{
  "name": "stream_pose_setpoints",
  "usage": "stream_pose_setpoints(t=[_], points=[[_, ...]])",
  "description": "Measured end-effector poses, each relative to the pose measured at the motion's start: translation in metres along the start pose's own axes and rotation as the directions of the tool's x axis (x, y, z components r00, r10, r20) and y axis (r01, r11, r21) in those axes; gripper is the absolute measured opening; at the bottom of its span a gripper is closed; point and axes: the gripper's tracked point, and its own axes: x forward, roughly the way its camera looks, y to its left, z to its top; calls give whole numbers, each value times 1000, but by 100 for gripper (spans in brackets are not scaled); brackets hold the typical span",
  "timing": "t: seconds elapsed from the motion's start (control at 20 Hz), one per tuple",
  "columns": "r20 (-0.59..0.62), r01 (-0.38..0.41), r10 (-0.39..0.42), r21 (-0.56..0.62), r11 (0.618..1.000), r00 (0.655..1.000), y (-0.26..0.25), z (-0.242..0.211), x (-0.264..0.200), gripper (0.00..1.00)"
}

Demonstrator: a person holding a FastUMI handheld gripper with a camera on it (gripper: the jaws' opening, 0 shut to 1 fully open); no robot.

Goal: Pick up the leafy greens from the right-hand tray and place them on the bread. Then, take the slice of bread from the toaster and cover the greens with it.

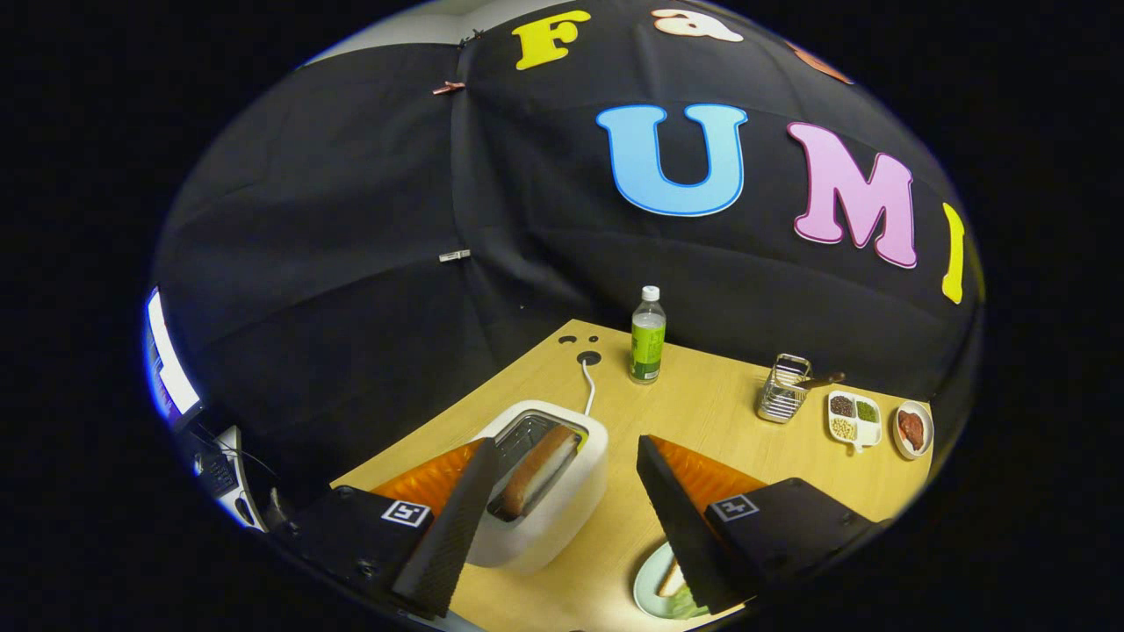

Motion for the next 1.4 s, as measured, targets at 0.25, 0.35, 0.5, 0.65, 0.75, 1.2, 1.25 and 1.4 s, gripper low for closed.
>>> stream_pose_setpoints(t=[0.25,0.35,0.5,0.65,0.75,1.2,1.25,1.4], points=[[-95,25,-24,1,1000,995,9,-26,39,99],[-131,59,-61,-18,998,989,4,-39,54,99],[-179,79,-79,-7,997,981,6,-57,67,87],[-158,88,-90,-21,996,983,7,-54,67,77],[-142,91,-95,-36,995,985,6,-54,68,68],[-163,24,-1,140,990,987,23,-50,58,16],[-151,7,17,155,988,988,25,-45,56,15],[-103,-4,24,190,982,994,16,-22,50,14]])
